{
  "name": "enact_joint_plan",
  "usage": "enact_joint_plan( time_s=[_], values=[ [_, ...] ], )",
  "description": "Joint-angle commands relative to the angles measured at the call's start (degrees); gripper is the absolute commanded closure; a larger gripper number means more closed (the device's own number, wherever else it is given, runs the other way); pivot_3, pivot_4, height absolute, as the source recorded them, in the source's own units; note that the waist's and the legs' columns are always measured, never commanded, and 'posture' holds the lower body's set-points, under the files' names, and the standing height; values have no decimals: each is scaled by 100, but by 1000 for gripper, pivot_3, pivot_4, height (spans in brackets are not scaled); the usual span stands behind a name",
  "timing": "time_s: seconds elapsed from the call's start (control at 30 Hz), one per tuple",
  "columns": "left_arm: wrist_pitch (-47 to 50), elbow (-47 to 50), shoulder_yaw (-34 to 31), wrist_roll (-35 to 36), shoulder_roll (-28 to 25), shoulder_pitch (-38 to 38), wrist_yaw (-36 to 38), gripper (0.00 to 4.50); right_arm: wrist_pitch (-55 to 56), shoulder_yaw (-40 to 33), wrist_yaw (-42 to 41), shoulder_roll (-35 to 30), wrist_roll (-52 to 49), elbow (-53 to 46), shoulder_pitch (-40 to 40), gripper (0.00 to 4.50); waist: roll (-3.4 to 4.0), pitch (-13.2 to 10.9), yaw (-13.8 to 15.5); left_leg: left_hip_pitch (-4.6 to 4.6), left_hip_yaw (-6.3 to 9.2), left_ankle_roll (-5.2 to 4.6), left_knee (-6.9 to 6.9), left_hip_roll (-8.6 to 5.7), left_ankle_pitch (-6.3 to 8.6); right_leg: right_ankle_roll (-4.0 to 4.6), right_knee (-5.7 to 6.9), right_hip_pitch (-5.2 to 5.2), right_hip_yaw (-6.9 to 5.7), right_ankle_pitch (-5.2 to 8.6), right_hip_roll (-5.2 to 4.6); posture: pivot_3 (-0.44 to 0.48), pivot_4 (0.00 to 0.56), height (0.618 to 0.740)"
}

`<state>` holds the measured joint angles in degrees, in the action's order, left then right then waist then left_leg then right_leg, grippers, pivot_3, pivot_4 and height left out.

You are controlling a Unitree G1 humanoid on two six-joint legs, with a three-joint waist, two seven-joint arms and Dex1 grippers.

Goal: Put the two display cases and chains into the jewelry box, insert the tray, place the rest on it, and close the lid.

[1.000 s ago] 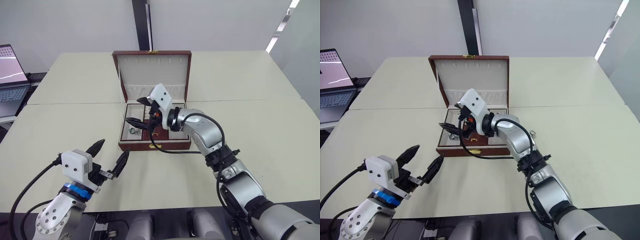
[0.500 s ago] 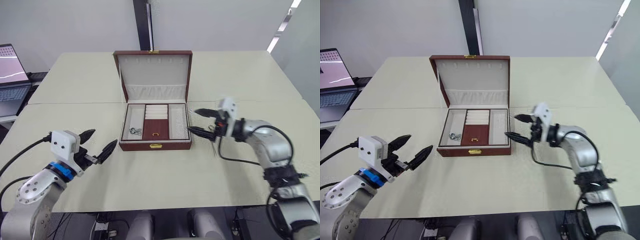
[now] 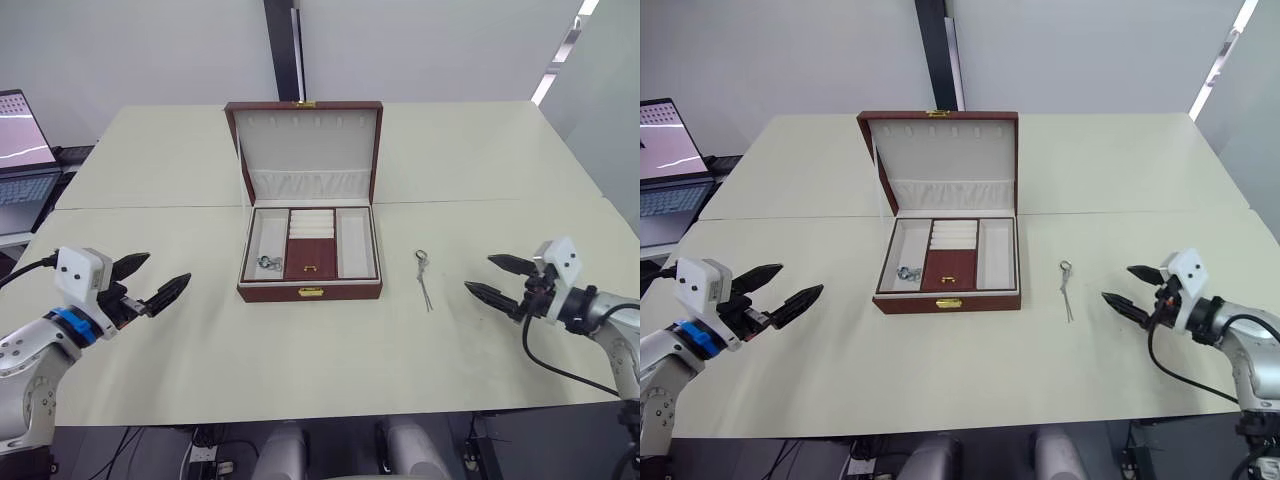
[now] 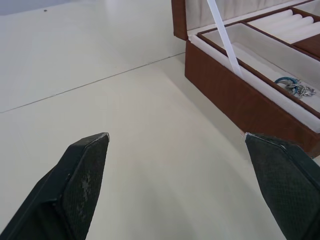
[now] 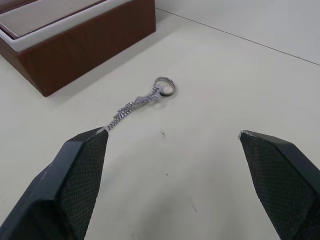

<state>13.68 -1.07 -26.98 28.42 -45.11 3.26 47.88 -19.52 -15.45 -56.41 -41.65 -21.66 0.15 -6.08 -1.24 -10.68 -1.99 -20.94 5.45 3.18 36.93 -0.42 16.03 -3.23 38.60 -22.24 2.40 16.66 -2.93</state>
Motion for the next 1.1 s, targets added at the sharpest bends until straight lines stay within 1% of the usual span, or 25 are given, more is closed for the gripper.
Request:
enact_joint_plan(
  time_s=[0.03, 0.3, 0.63, 0.93, 1.03, 1.1],
  values=[
    [-329, -258, -263, -108, -115, 65, 184, 0, 194, -237, 53, -113, -44, -36, 73, 63, 0, 0, 0, 0, 0, 0, 0, 0, 0, 0, 0, 0, 0, 0, 0, 0, 150, 740],
    [-721, -880, -666, -180, -256, 319, 411, 0, 626, -173, 18, -226, 131, 632, -34, 63, -1, 0, 11, 0, 3, 0, 0, 0, 0, 0, 0, 1, -2, 0, -1, 0, 150, 740],
    [-943, -1079, -962, -206, -218, 667, 468, 0, 891, -5, -69, -272, 285, 1113, -352, 63, 0, 0, 10, 1, 2, 0, 0, 2, 0, 0, 1, 1, -2, 0, -4, 0, 150, 740],
    [-1066, -1128, -992, -165, -214, 738, 465, 0, 829, -10, -29, -221, 211, 1045, -334, 63, 0, 0, 11, 1, 2, 0, 0, 2, 0, 0, 1, 3, -2, 0, -9, 0, 150, 740],
    [-1110, -1092, -964, -158, -194, 748, 511, 0, 702, -79, 89, -153, 110, 838, -253, 63, 0, 0, 11, 1, 2, 0, 1, 2, 0, 0, 2, 3, -2, 0, -9, 0, 150, 740],
    [-1132, -911, -903, -128, -126, 804, 556, 0, 542, -149, 286, -33, -17, 519, -167, 63, 0, 0, 11, 1, 2, 0, 1, 2, 0, 0, 2, 3, -2, 0, -9, 0, 150, 740]
  ],
)
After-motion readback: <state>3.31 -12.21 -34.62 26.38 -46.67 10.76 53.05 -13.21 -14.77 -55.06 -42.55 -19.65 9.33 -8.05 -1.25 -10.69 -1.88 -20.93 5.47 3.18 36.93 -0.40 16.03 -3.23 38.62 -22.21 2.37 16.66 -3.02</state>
